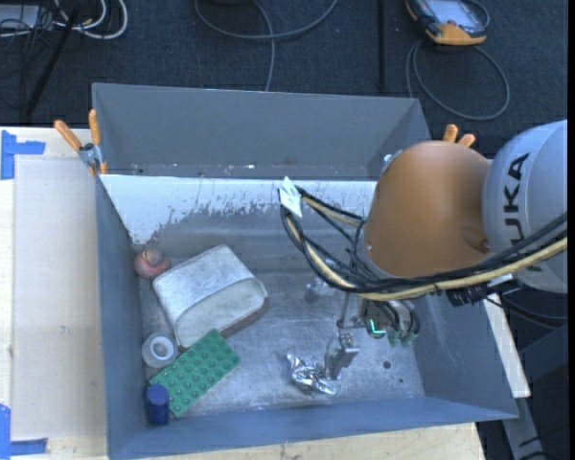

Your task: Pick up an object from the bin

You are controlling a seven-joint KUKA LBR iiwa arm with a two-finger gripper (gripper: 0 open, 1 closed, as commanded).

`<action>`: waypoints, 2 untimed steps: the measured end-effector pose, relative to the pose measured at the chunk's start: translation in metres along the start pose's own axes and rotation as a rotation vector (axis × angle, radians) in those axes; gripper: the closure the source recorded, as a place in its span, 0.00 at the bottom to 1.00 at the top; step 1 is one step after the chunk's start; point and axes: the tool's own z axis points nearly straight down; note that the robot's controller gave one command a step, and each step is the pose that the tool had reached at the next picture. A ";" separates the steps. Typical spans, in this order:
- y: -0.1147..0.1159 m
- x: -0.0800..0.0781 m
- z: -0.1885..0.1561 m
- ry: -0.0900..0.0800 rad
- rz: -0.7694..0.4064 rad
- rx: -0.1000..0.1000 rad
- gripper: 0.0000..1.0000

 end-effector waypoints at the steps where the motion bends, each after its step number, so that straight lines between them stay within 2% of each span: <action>1: 0.016 -0.010 -0.086 -0.014 -0.255 0.001 0.00; 2: 0.083 -0.013 0.019 -0.001 -0.356 -0.001 0.00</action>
Offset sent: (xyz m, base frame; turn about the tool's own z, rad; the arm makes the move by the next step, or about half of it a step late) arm 0.0100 0.0149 0.0848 -0.2532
